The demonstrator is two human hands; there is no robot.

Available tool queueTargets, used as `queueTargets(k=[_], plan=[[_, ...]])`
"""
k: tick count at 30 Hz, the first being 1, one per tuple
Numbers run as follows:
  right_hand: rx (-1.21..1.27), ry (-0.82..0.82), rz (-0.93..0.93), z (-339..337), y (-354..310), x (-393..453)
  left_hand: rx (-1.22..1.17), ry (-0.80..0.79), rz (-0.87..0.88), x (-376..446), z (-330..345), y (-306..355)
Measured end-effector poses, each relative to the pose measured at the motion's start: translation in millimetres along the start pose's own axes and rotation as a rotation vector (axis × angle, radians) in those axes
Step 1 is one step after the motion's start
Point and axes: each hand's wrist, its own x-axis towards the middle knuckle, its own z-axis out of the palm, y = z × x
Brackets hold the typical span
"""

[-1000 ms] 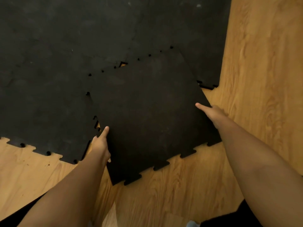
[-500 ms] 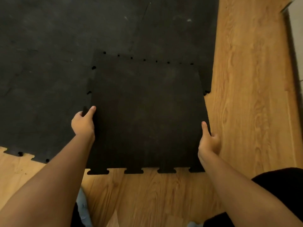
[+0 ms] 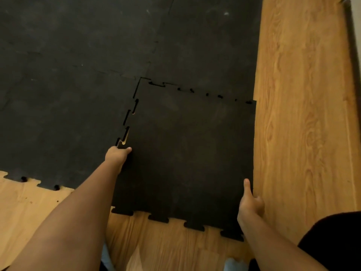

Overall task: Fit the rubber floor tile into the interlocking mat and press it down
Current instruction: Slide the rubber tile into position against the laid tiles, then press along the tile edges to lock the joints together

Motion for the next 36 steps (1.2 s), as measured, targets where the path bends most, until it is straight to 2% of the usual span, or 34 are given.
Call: queueTargets(k=[8, 13, 21, 26, 28, 30, 32, 34, 36], plan=[[-0.068, -0.07, 0.075, 9.7, 15.9, -9.1, 0.32, 0.087, 0.067, 11.0, -9.5, 6.2], [-0.1, -0.036, 0.044, 16.4, 15.5, -15.4, 0.452, 0.15, 0.144, 13.5, -7.3, 6.3], [-0.223, 0.025, -0.122, 22.4, 13.2, -13.1, 0.486, 0.14, 0.177, 18.5, -6.3, 6.4], [-0.354, 0.02, -0.131, 22.3, 5.4, -10.4, 0.501, 0.142, 0.146, 18.8, 2.5, 7.0], [-0.398, 0.075, -0.156, 25.3, 6.5, -20.5, 0.477, 0.16, 0.14, 13.1, 8.5, 5.1], [-0.397, 0.15, -0.263, 31.8, 8.3, -39.9, 0.507, 0.209, 0.193, 2.3, 14.0, 2.4], [-0.386, 0.113, -0.487, 39.5, 10.5, -59.0, 0.683, 0.325, 0.439, -6.5, 16.8, -4.9], [-0.439, 0.018, -0.708, 48.9, 11.1, -69.3, 0.818, 0.36, 0.663, -10.8, 14.8, -15.2], [-0.52, -0.079, -0.94, 61.3, 8.7, -73.4, 0.806, 0.362, 0.643, -12.1, 10.1, -31.6]])
